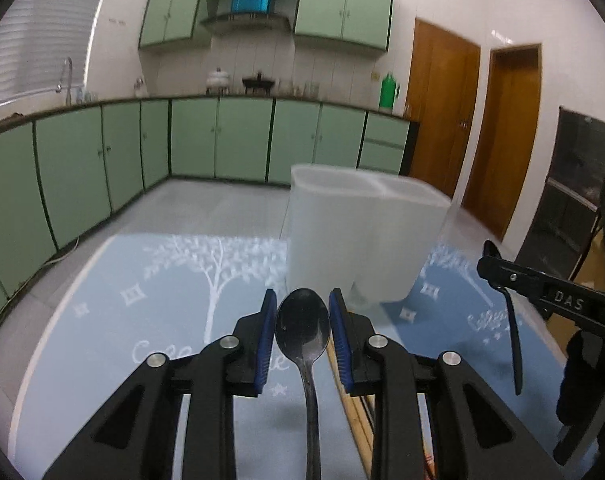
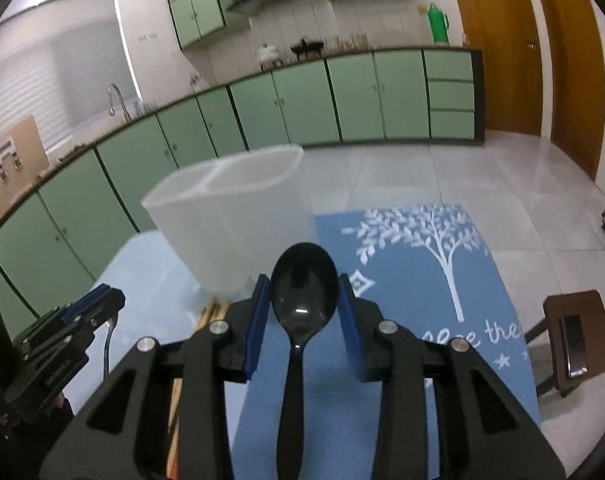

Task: Organize utensils
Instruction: 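Lift both spoons over the white holder and open both tools to drop them in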

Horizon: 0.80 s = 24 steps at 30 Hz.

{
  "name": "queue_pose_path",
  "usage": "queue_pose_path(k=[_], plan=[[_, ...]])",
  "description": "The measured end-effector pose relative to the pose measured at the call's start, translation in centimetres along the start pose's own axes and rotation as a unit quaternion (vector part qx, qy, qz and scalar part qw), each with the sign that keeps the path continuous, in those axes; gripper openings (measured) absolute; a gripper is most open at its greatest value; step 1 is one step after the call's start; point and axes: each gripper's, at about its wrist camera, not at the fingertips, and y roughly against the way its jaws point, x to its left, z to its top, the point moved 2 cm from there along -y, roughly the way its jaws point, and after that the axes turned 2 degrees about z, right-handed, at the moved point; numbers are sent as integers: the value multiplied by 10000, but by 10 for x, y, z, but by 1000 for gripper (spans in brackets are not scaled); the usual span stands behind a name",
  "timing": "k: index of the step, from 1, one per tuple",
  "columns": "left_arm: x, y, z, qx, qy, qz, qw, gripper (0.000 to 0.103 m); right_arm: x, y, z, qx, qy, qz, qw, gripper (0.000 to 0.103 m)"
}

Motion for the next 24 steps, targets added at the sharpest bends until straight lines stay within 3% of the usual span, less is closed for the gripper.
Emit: queue_pose_path(k=[10,16,24], plan=[[6,31,21,-620,180,-140,9978,26,-1,18,31,-850,-66,192,9962,32],[9,39,40,-860,286,-220,9956,26,-5,13,52,-1151,-111,262,9929,32],[7,48,117,-1631,339,-529,9846,25,2,-5,114,-1702,-22,441,9844,32]])
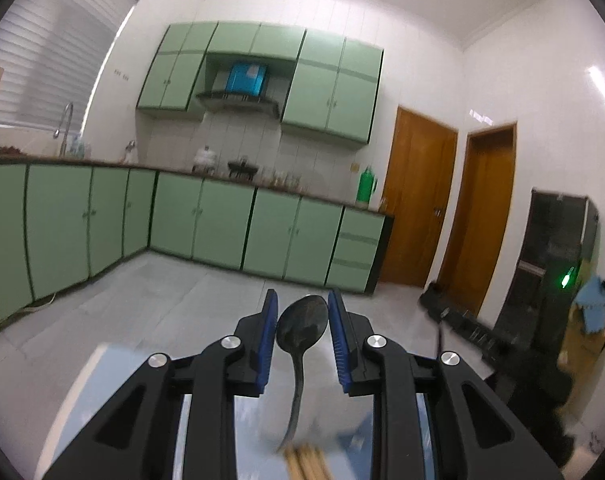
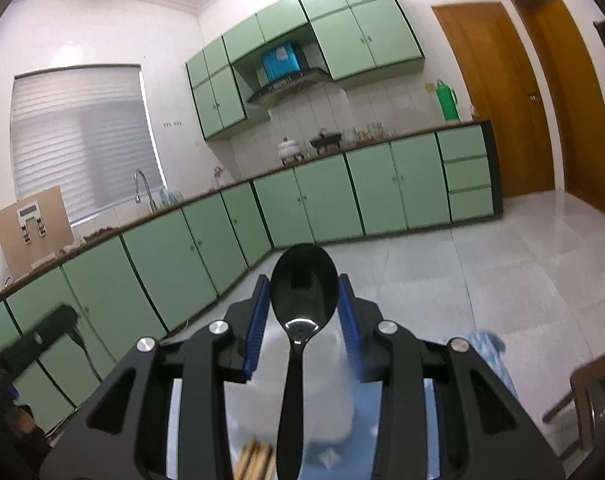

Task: Organize utensils
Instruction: 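Lift both spoons over the white holder and open both tools to drop them in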

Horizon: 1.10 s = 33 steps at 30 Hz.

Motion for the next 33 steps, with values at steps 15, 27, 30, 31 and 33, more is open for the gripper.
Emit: queue_pose_path(k=[15,27,30,31,33], plan=[[1,-118,8,221,63,-216,9995,25,-35,-93,0,168,-106,-498,9986,32],[10,-105,-16,698,144,-101,9974,37,-28,-48,-16,399,-269,-354,9982,51],[7,-80,-20,835,56,72,9965,47,-25,-12,-18,553,-217,-501,9970,68],[6,-68,-24,889,26,117,9960,51,-24,-4,-20,629,-221,-548,9963,70],[3,-46,-34,1108,-22,207,9936,57,-21,24,-31,869,-291,-551,9943,78]])
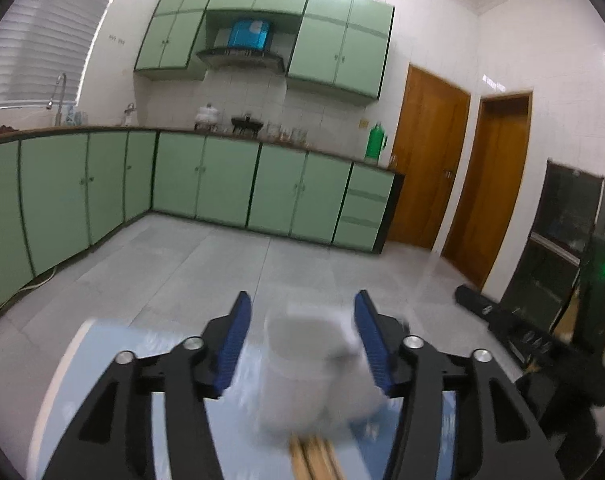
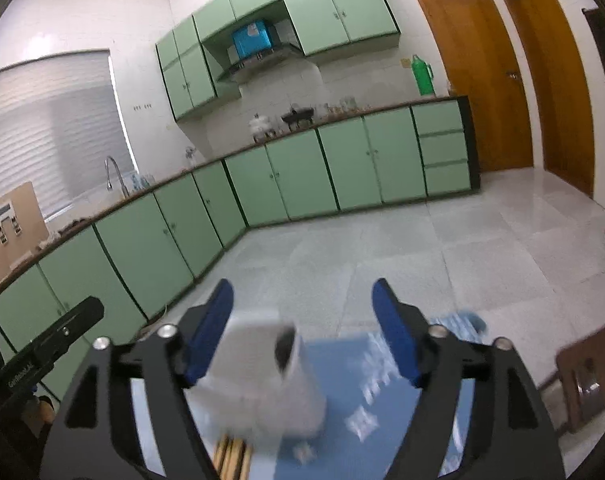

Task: Organize utensils
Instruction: 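Grasp a red-tipped chopstick with the right tool while the left tool returns to the chopsticks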

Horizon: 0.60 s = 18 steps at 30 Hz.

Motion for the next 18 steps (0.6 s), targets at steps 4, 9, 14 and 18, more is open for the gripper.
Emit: queue_pose_path(k=[4,9,14,18], plan=[[-3,35,-50,615,-90,250,9978,63,4,41,-46,462,34,-110,9989,84],[-3,60,-117,1490,-198,529,9872,63,24,73,-116,1279,225,-281,9911,84],[8,76,-160,2098,-58,700,9752,63,44,97,-172,1890,290,-264,9812,84],[8,91,-180,2326,-50,715,9699,64,59,109,-193,2154,512,-227,9749,84]])
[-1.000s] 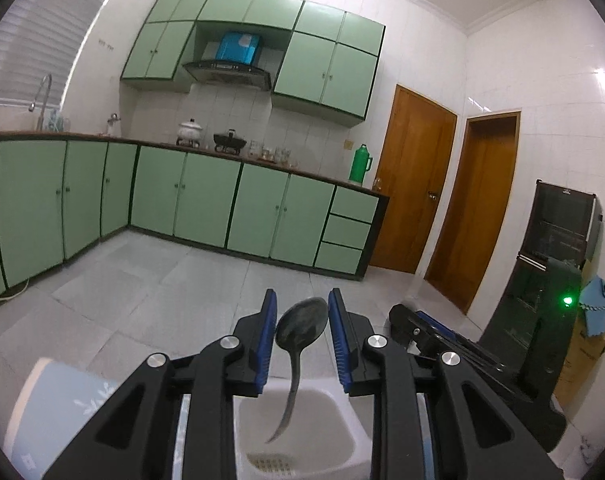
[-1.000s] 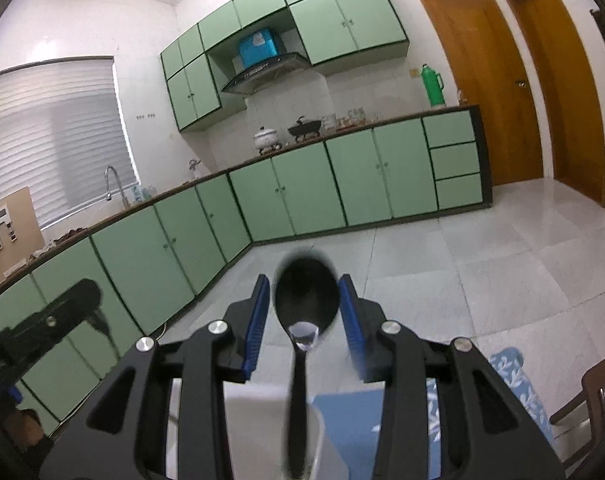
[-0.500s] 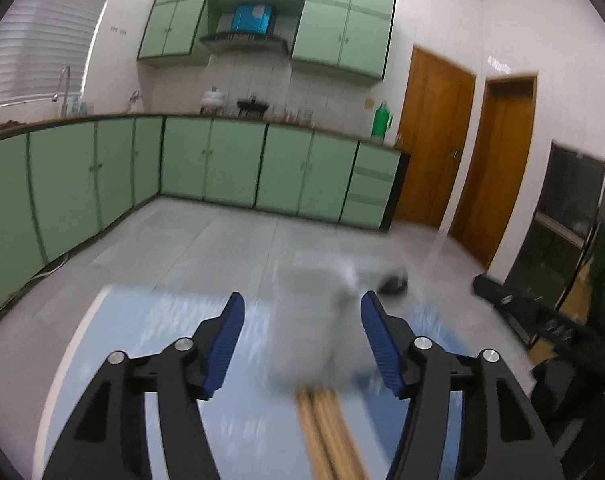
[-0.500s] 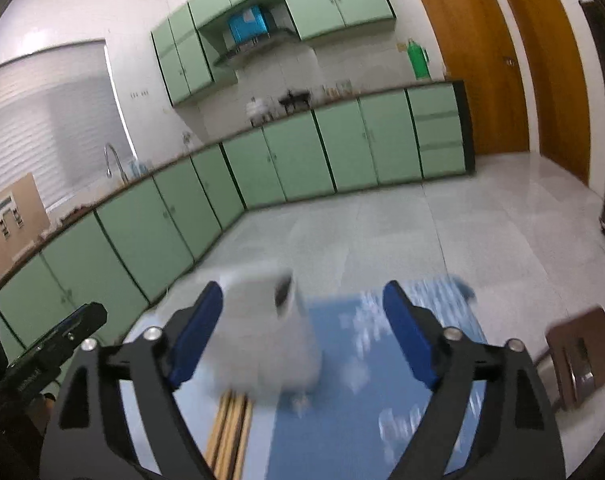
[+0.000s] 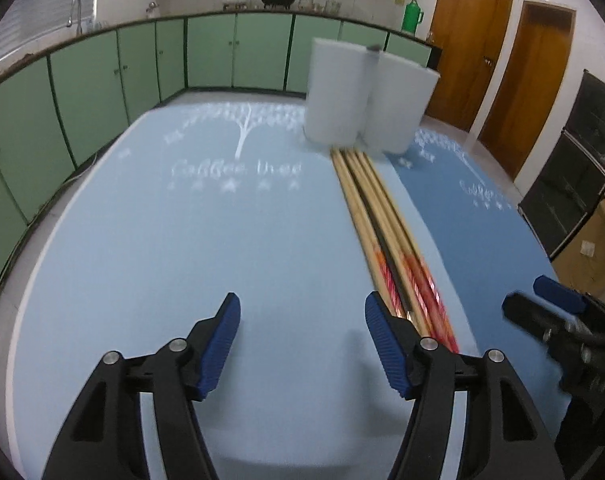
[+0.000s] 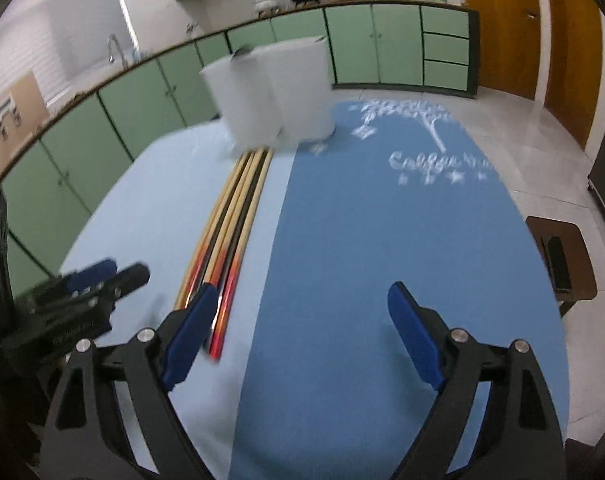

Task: Organize utensils
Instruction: 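Grasp a red-tipped chopstick with the right tool while the left tool returns to the chopsticks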

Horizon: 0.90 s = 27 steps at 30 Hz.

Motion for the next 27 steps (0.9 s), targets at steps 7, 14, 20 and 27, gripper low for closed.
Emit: queue_pose_path(k=[7,14,20,27], plan=[[11,4,-19,168,49,103,9998,65,25,-8,-17,343,318,-68,9989,82],[18,7,-20,162,31,130,9998,66,27,-17,-18,401,458,-485,9970,78],[18,7,-21,160,19,134,9998,69,12,-13,-15,317,365,-802,9956,74],[18,9,-23,168,29,140,9998,70,5,1,-17,136,44,-234,9996,58]])
